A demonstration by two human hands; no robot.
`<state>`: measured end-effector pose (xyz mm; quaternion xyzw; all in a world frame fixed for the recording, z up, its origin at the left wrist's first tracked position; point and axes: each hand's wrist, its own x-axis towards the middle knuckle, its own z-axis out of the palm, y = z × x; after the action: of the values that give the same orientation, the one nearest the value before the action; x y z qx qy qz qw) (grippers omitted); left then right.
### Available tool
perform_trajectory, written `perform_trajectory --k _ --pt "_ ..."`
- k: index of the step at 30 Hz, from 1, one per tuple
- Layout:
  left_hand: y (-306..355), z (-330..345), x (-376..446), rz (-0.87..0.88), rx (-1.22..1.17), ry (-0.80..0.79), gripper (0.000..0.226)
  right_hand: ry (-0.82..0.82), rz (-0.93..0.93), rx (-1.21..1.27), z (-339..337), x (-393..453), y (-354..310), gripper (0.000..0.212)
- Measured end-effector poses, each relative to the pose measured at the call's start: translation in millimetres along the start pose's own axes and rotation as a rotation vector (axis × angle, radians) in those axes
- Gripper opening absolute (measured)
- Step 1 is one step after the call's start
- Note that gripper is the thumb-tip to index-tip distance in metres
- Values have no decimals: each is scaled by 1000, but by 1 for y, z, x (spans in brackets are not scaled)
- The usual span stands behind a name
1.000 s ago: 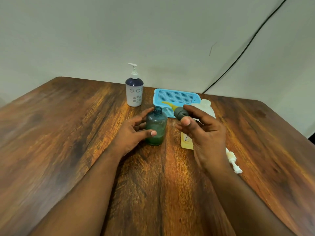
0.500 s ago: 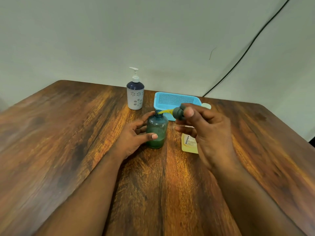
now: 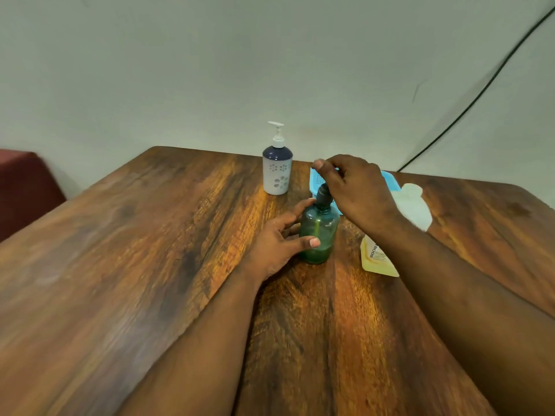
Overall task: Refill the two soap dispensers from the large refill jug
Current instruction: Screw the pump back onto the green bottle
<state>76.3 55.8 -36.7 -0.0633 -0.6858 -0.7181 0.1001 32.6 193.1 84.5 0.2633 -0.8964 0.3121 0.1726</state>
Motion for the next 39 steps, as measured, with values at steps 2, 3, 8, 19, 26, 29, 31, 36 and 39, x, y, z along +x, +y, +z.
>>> perform_trajectory --k 2,3,8,19,26,29,31,36,39 --pt "-1 -1 0 1 -4 -7 70 -3 1 71 7 -2 3 38" --pt "-2 -1 0 2 -11 -11 72 -8 4 118 10 -4 5 35" --pt "-5 -1 1 6 -12 -1 77 -95 38 239 17 -17 15 54" --pt "-6 -2 2 -8 51 40 81 145 159 295 46 -24 22 44" --pt "-8 -6 1 21 49 45 78 230 159 430 60 -43 22 31" --pt "-8 -5 3 36 24 43 77 299 168 463 61 -58 30 37" --pt "-6 -5 4 45 -5 44 76 313 219 530 61 -62 32 34" --pt "-7 -5 4 40 23 5 76 158 254 759 53 -54 27 60" --pt "-7 -6 4 33 32 3 77 61 219 851 49 -58 22 71"
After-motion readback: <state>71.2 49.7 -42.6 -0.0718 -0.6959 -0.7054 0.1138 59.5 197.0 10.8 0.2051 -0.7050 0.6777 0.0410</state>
